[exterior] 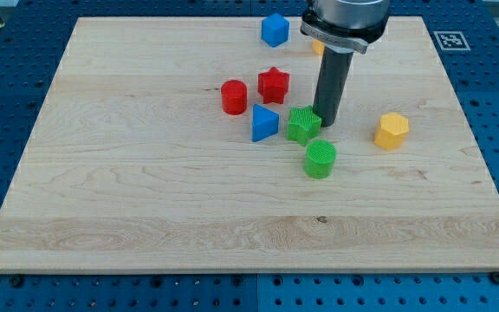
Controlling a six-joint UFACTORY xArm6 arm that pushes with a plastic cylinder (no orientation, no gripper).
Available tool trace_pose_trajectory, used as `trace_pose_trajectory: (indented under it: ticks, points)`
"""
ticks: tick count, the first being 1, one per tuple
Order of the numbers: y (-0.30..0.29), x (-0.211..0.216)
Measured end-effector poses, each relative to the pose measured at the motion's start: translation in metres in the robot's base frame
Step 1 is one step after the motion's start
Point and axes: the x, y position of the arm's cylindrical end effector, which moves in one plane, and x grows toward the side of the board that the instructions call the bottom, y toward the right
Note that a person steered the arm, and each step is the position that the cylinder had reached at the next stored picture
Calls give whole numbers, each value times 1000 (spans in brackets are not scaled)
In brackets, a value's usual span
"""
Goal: Push the green blocks to the bottom side
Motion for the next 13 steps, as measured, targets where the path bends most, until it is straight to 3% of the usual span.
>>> trace_pose_trajectory:
  ticks: [3, 8, 13]
  points:
    - [0, -41]
    - [-37, -41]
    - [-43, 58]
